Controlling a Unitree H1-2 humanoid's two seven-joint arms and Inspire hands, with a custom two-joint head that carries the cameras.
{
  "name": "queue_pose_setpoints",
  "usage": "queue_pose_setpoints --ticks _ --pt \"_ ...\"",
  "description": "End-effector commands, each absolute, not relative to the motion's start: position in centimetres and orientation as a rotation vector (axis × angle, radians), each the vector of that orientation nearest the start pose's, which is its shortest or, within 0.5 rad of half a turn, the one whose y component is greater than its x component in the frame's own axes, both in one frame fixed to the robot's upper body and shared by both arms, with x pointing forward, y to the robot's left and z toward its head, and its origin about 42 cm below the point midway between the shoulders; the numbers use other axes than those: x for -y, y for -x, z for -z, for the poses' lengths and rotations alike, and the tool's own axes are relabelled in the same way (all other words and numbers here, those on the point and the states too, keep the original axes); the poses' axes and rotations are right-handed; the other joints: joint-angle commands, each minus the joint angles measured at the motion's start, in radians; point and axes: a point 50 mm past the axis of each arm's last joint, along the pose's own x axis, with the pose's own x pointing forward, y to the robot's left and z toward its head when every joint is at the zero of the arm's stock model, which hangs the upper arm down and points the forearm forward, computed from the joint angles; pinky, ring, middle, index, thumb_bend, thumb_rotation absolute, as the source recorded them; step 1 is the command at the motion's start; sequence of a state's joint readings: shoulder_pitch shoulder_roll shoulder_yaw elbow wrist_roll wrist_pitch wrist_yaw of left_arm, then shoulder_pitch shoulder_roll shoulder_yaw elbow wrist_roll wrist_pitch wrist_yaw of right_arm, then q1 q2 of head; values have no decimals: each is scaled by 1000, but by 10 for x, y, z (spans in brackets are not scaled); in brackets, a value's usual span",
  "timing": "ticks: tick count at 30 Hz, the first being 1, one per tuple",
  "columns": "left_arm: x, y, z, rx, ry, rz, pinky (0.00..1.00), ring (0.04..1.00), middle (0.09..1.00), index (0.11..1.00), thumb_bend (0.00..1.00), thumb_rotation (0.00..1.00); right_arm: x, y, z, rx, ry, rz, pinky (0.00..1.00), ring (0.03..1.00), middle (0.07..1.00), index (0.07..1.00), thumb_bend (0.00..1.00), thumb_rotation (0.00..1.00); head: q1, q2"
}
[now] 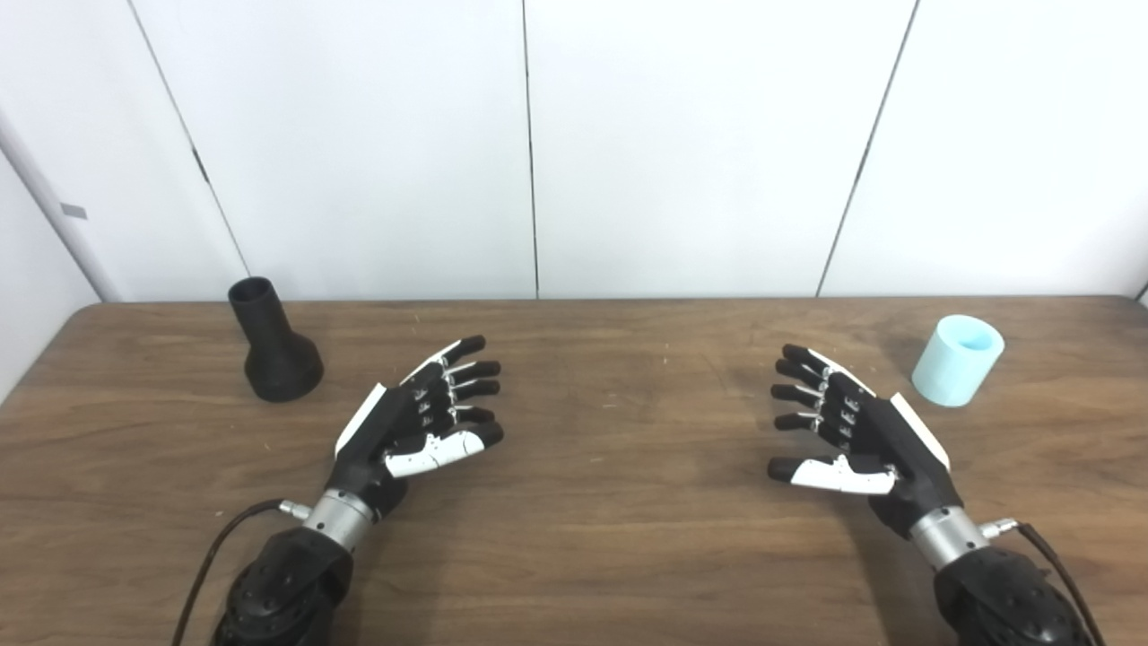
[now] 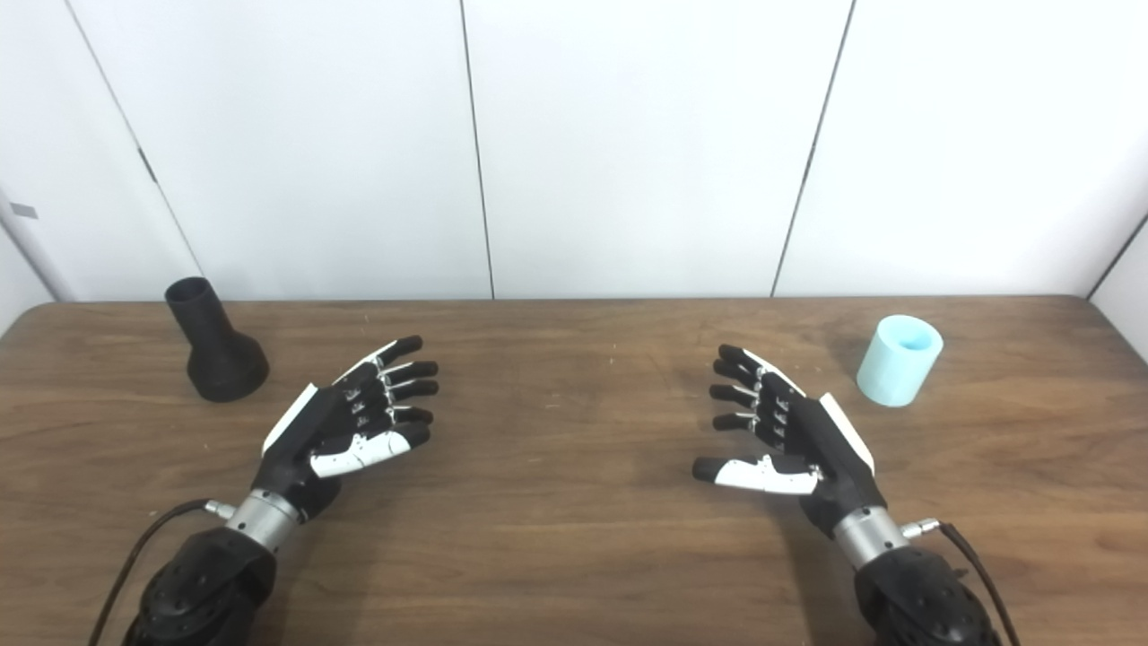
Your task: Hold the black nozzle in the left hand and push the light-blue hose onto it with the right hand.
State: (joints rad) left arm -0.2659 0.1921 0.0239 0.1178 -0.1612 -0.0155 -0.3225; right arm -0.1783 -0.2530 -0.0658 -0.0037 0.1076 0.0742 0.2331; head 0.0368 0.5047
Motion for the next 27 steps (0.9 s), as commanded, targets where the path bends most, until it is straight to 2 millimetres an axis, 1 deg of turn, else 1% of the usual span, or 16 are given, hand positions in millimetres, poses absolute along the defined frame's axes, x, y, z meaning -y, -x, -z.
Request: queue_pose_setpoints --ticks 1,7,16,17,18,19,21,23,24,26,27 --pt "-251 -377 -174 237 -58 346 653 790 800 832 709 215 285 -346 -182 187 154 -199 703 832 886 887 770 169 1 0" --pt "-251 -378 -177 239 -62 345 651 790 800 832 703 205 285 -346 -181 184 151 -199 704 833 887 888 771 172 -1 -1" --pt "-250 -378 -175 236 -62 347 651 790 800 832 704 201 286 -347 -182 186 147 -194 699 832 887 887 771 175 -1 -3" --pt "-250 -378 -175 237 -65 347 651 789 800 832 703 200 286 -347 -182 188 147 -193 698 832 887 887 770 173 9 -7" --pt "-248 -378 -175 238 -69 347 651 789 799 832 702 197 287 -347 -182 189 146 -193 698 832 886 887 770 172 65 -18" --pt "-246 -378 -175 239 -71 348 650 788 798 831 703 196 289 -346 -182 190 146 -193 699 833 887 888 767 170 78 -22" --pt "-238 -380 -171 239 -79 345 648 787 796 830 704 193 299 -346 -181 191 149 -192 703 835 890 891 761 165 199 -54" --pt "-231 -381 -168 239 -84 343 649 787 793 828 709 192 306 -345 -180 193 151 -190 720 844 900 902 738 152 228 -62" --pt "-226 -383 -165 238 -84 343 649 787 793 827 710 192 311 -345 -178 190 153 -189 723 846 902 905 733 149 311 -89" --pt "-218 -385 -162 236 -85 343 643 778 783 824 731 216 317 -345 -176 174 148 -185 738 850 905 909 725 153 331 -97" --pt "-214 -386 -160 234 -85 342 640 776 781 824 737 223 321 -345 -174 167 131 -195 749 854 906 912 720 142 374 -117"
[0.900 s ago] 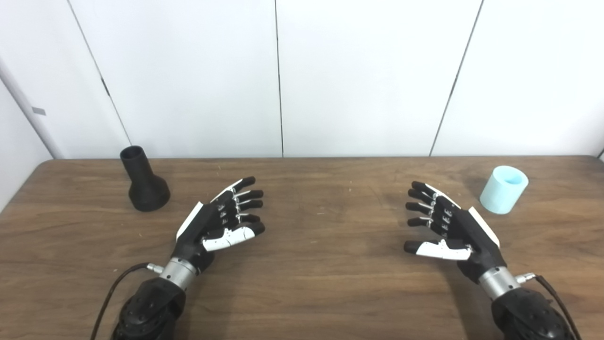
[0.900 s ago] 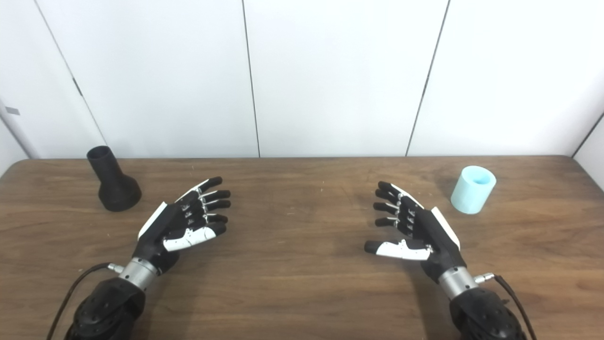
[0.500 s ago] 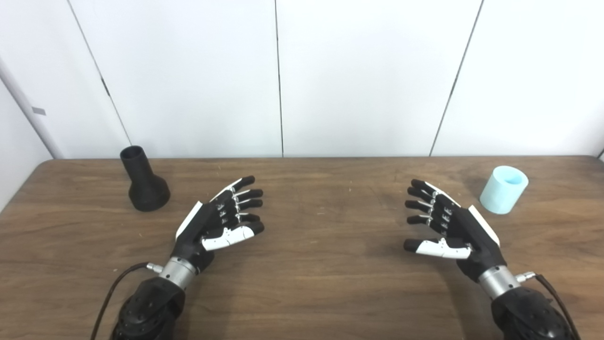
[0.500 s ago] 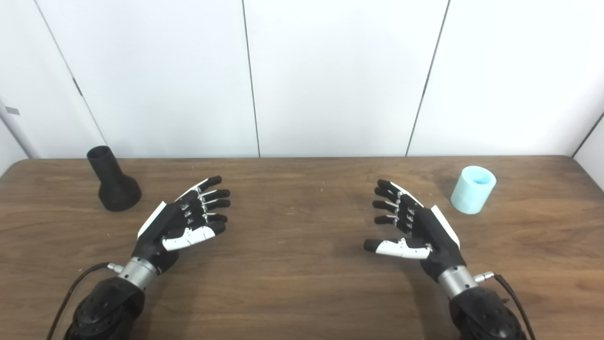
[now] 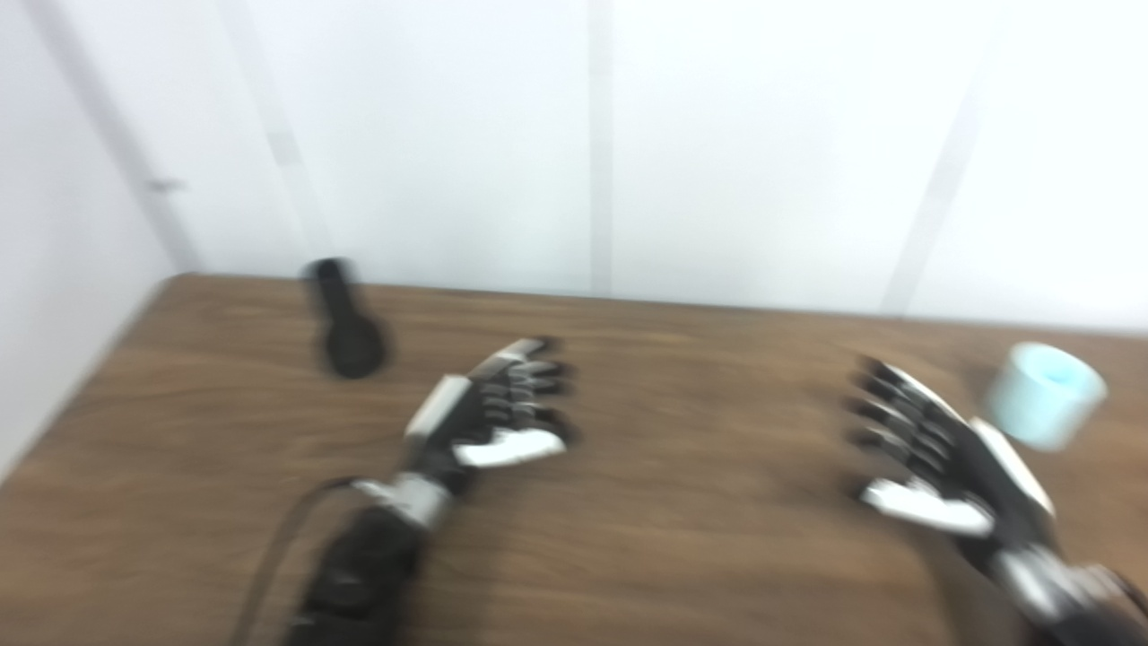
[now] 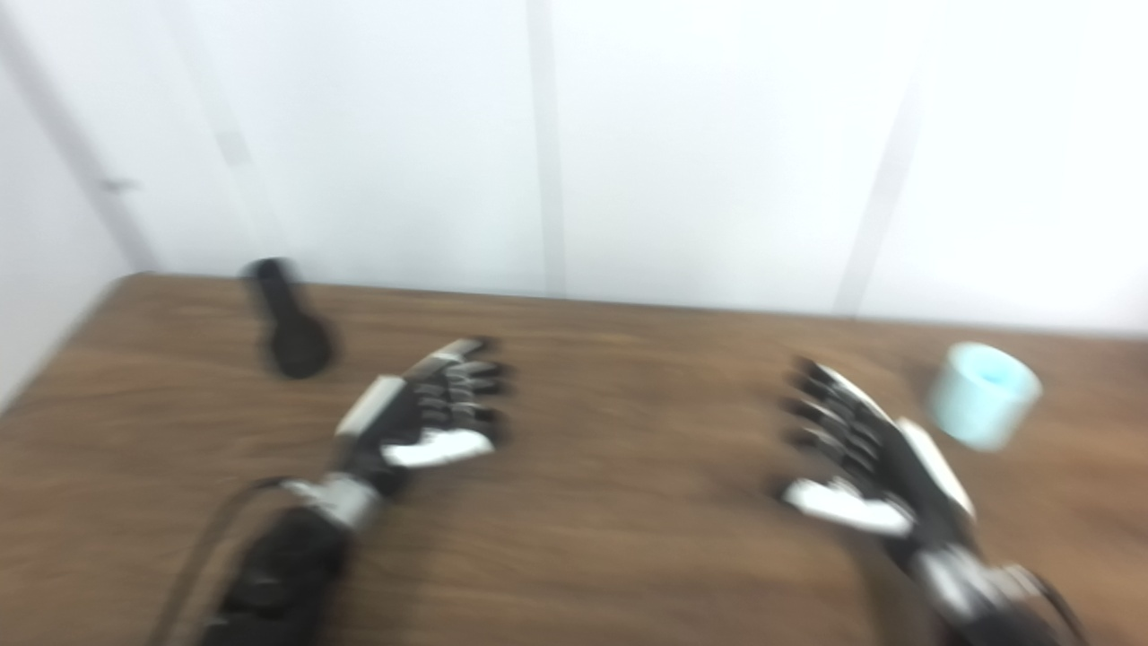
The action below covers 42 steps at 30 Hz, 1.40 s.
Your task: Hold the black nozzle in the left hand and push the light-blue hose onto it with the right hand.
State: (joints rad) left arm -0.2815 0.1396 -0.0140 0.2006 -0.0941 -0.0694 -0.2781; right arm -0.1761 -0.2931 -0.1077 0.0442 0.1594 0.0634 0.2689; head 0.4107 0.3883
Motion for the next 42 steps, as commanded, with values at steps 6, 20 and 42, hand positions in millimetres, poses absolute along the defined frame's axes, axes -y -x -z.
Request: queue_pose_setpoints --ticks 6,20,42 --pt "-208 -388 -160 232 -90 334 615 765 775 821 740 208 330 -348 -166 184 71 -261 874 954 974 975 608 22 39 -23" --pt "-246 -381 -239 440 -250 226 501 676 730 787 724 176 332 -356 -168 204 89 -247 907 972 997 999 554 0 59 -30" --pt "-355 -392 -330 621 -602 -327 669 811 803 806 718 209 328 -363 -168 219 81 -236 856 946 993 989 566 61 66 -28"
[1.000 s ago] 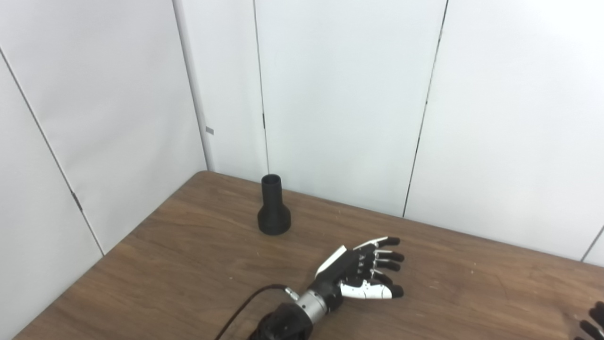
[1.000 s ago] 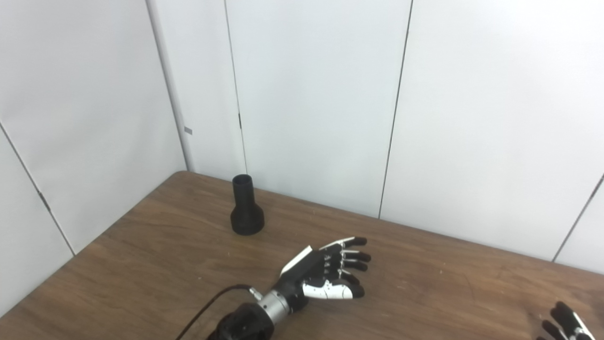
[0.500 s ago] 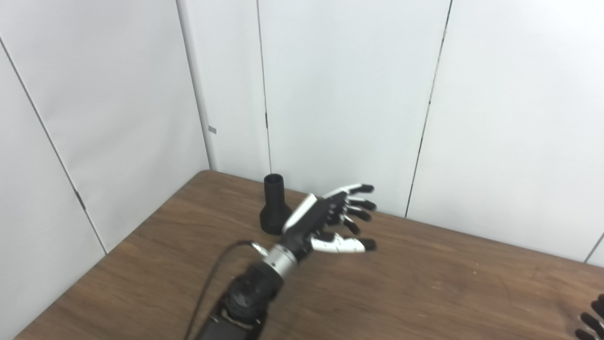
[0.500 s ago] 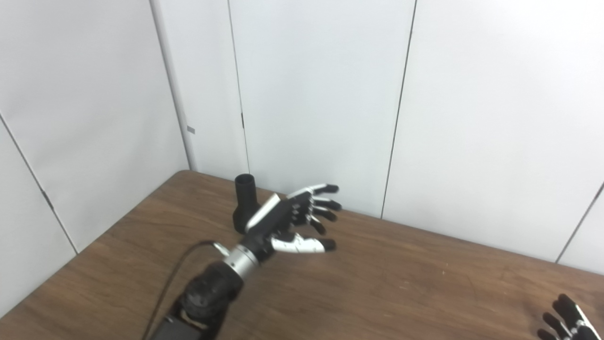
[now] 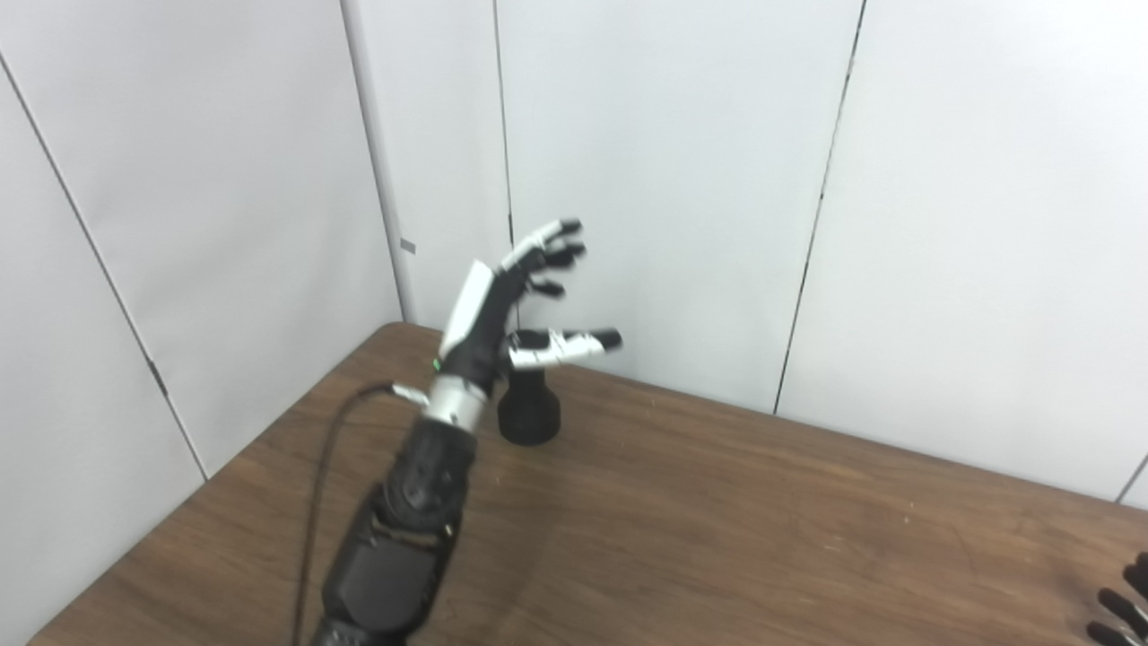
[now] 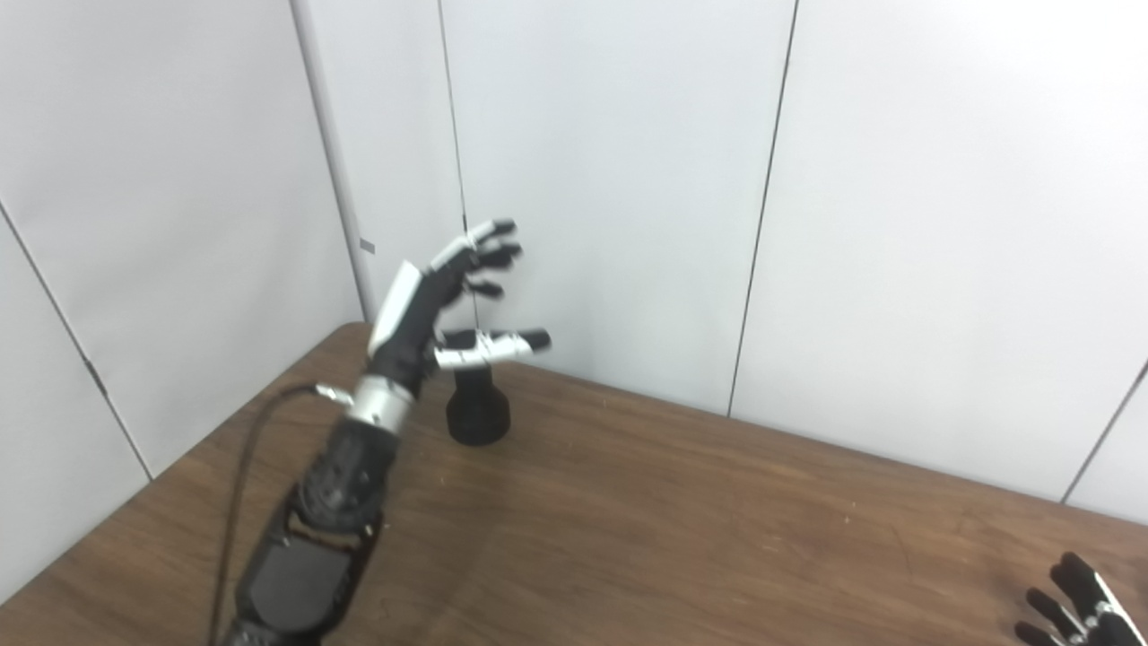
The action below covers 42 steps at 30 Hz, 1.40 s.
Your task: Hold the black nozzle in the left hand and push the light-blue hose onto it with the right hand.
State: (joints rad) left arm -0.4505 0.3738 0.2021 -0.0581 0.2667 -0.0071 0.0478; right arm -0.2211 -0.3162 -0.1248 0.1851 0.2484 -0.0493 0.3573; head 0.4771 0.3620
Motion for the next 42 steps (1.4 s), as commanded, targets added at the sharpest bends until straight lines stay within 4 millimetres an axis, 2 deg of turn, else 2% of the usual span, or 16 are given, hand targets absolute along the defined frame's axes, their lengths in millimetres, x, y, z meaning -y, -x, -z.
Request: queue_pose_setpoints --ticks 1,6,10,14,17,20,24,32,38,42 --pt "-363 -392 -335 629 -616 -351 673 813 803 806 715 207 327 -363 -168 219 82 -237 856 947 993 989 566 58 1 -1" --pt "-391 -399 -350 619 -698 -425 720 828 801 807 711 206 331 -364 -168 215 80 -237 841 940 988 985 569 64 2 -1" --pt "-410 -400 -355 588 -769 -457 781 878 818 809 702 175 330 -364 -169 216 82 -235 826 933 982 979 582 109 2 2" --pt "-422 -401 -354 495 -810 -480 842 931 856 835 738 232 331 -364 -170 217 92 -233 820 929 979 975 592 109 3 4" --pt "-429 -404 -350 380 -844 -490 914 984 915 903 811 287 332 -365 -171 219 97 -235 816 927 978 972 596 106 1 8" --pt "-432 -405 -348 282 -866 -495 949 999 978 970 937 315 333 -365 -172 221 97 -236 811 925 977 970 600 111 1 10" --pt "-431 -405 -343 181 -886 -471 996 1000 999 997 996 351 335 -365 -172 221 97 -240 801 920 973 966 603 119 2 16" --pt "-428 -406 -336 35 -926 -391 1000 1000 992 975 1000 432 336 -364 -174 221 102 -253 807 924 976 966 604 137 -3 34" --pt "-427 -408 -328 -15 -940 -328 1000 1000 999 955 1000 447 335 -362 -175 220 106 -261 785 910 967 958 622 150 -10 41" --pt "-426 -408 -315 -63 -919 -274 1000 1000 1000 932 1000 447 338 -360 -176 224 110 -264 751 896 956 948 645 167 -14 48"
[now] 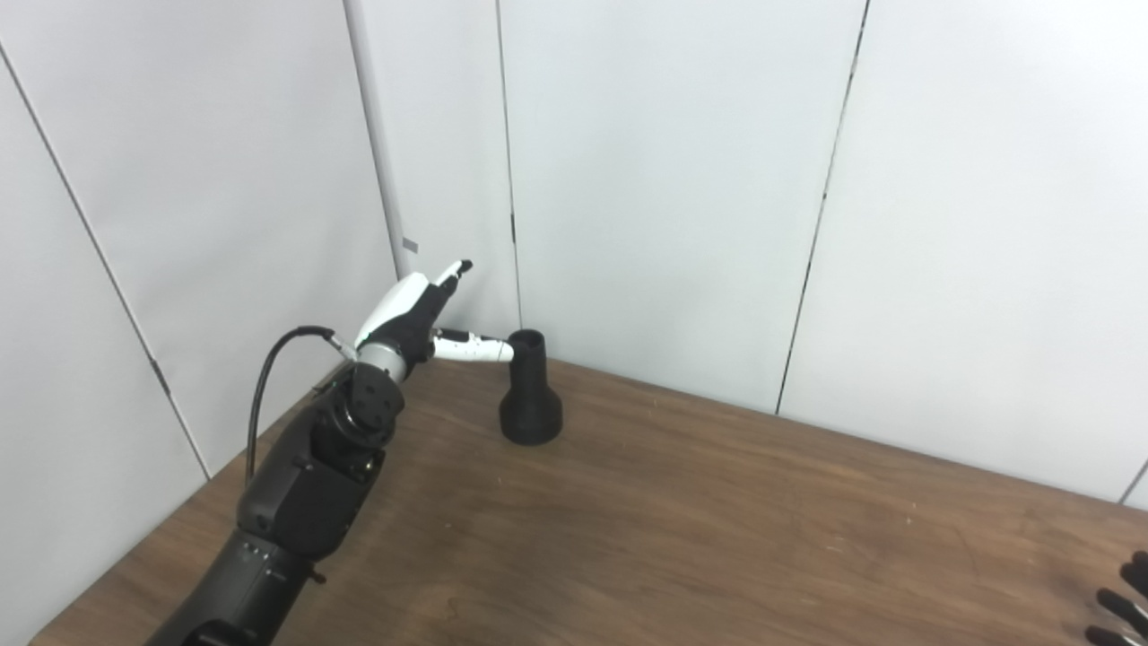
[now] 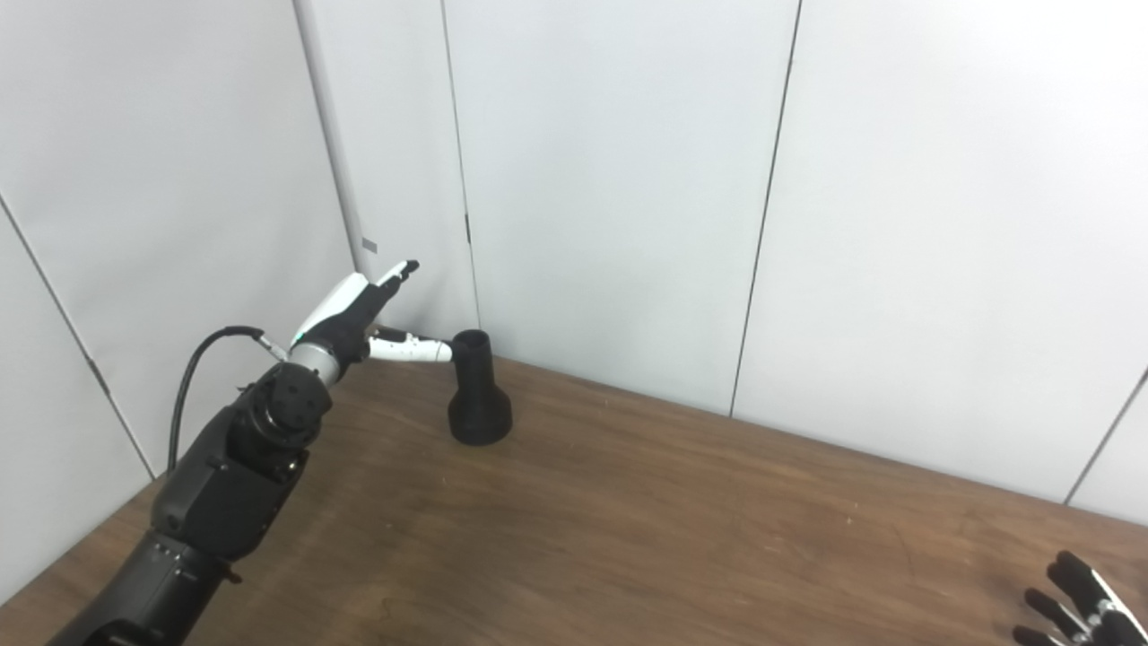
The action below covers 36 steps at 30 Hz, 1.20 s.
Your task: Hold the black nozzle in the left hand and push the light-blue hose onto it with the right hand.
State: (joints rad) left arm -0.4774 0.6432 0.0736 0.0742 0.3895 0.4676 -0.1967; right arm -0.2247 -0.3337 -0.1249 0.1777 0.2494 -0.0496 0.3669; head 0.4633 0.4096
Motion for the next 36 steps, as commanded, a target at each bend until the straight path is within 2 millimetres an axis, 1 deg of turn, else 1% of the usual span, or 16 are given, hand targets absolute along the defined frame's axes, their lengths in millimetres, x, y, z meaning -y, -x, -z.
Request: queue_pose_setpoints --ticks 1,3,7,9,12,18,20,26,33,36 --pt "-426 -408 -315 -66 -918 -270 1000 1000 1000 931 1000 448 338 -360 -176 224 110 -264 748 895 955 947 647 169 0 1" --pt "-425 -408 -312 -73 -918 -263 1000 1000 1000 931 1000 447 338 -360 -176 224 109 -264 746 894 955 946 650 173 0 1" --pt "-420 -408 -298 -112 -935 -227 1000 1000 982 927 1000 440 338 -359 -176 225 110 -261 758 897 957 947 652 186 -2 3" --pt "-417 -412 -287 -145 -959 -210 1000 1000 978 888 1000 412 337 -358 -176 226 111 -257 768 902 961 950 647 186 -6 7" --pt "-415 -417 -276 -182 -983 -201 1000 1000 977 868 1000 384 338 -357 -176 226 111 -253 768 901 961 950 647 186 -8 13" --pt "-409 -420 -262 -211 -993 -199 1000 1000 977 874 1000 375 340 -354 -178 223 113 -246 759 895 957 947 653 191 -12 22" --pt "-406 -423 -254 -229 -985 -198 1000 1000 979 878 1000 376 341 -352 -178 220 118 -241 757 893 956 945 657 194 -13 26" --pt "-402 -429 -237 -255 -971 -196 1000 1000 975 886 1000 374 341 -351 -178 217 125 -233 778 899 958 947 657 201 -18 33" --pt "-399 -436 -220 -256 -956 -202 1000 1000 929 873 1000 347 342 -347 -176 211 124 -228 781 896 959 948 656 202 -22 39" --pt "-398 -438 -216 -251 -954 -207 1000 1000 901 867 1000 332 342 -346 -176 208 124 -225 787 899 961 950 653 201 -25 42"
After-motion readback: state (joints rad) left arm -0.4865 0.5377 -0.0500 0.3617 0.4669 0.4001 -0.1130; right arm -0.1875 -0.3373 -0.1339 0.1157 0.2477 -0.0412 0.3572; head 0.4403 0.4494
